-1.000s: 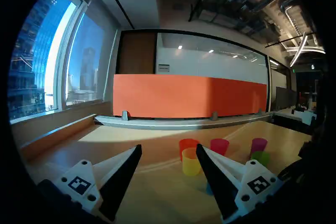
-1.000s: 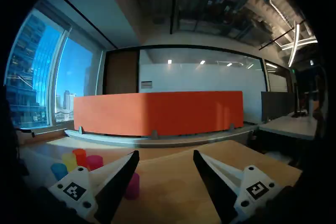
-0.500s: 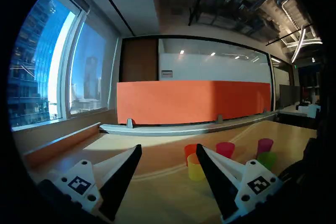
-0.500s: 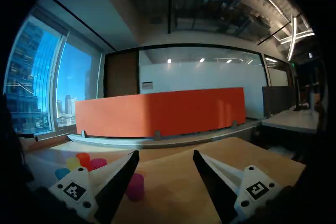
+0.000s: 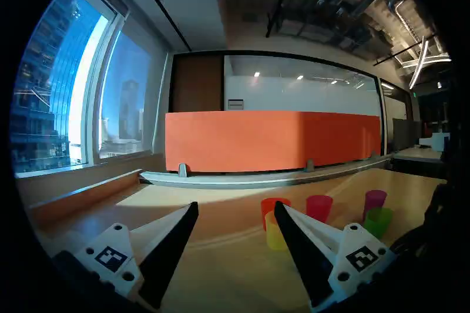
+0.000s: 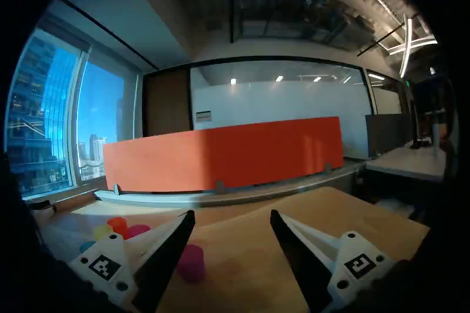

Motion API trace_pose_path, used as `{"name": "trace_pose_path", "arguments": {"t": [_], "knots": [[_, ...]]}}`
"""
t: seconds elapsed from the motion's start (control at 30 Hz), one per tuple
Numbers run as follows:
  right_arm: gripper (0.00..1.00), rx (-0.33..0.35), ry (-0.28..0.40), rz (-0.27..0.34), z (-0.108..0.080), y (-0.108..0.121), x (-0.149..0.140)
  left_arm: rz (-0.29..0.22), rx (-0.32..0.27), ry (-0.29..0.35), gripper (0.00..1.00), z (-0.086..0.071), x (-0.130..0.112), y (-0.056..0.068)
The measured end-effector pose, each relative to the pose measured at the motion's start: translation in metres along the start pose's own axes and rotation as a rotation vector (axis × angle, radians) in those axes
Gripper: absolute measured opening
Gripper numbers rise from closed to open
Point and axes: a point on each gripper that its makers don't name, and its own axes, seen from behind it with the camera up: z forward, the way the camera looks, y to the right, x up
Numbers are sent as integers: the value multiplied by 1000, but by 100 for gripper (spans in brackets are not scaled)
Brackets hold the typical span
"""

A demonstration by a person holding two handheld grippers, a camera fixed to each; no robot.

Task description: Pour water

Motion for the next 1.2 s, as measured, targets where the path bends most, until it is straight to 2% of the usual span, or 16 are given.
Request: {"name": "trace_pose_path", "arguments": {"t": [0.6,0.87,1.2], "knots": [[99,-5,-13,-9,3,-11,2,1,-1,-1,96,7,-24,-8],[99,8,-15,-17,5,-20,0,-16,-5,-5,96,9,-28,-8],[99,15,-18,-12,5,-25,-2,-5,-11,-27,96,11,-35,-6]]}}
